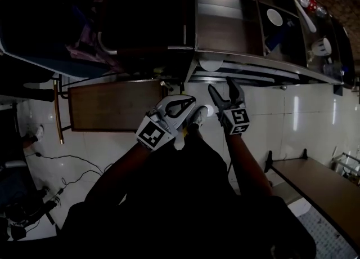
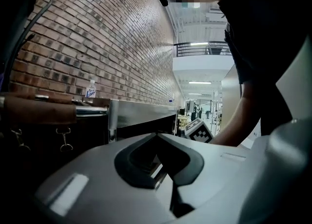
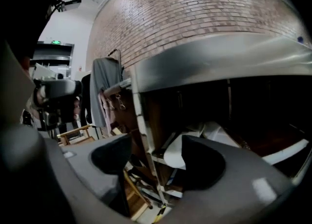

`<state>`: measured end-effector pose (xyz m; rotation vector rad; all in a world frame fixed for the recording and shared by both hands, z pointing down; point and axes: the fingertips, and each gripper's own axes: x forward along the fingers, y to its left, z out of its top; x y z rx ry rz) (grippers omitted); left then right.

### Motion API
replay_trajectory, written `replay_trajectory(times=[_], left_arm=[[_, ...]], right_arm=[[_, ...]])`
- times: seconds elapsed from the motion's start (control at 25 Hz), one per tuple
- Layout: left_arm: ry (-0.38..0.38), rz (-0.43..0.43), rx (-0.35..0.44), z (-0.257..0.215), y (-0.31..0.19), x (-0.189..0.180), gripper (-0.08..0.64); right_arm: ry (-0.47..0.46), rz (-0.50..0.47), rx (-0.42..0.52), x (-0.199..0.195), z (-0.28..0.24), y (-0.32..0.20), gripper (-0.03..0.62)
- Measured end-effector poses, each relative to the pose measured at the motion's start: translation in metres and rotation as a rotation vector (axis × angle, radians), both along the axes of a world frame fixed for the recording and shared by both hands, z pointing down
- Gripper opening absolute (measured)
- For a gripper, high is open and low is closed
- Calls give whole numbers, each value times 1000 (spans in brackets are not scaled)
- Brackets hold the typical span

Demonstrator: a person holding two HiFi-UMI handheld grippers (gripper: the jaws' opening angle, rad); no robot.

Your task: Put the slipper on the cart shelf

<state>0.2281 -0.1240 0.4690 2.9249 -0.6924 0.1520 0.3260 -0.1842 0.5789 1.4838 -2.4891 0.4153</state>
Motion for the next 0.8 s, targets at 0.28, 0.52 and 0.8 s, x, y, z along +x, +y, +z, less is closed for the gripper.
replay_trajectory(times=[0.28, 0.52, 0.8], left_arm=[[4, 39, 12, -14, 32, -44, 2], [23, 44, 15, -26, 50, -78, 2], [13, 3, 28, -32, 61, -101, 2]], right_arm=[[-68, -180, 89, -84, -77, 69, 145], [-86, -230, 108, -139, -118, 103, 19], [-96, -270, 145, -159, -140, 122, 1]])
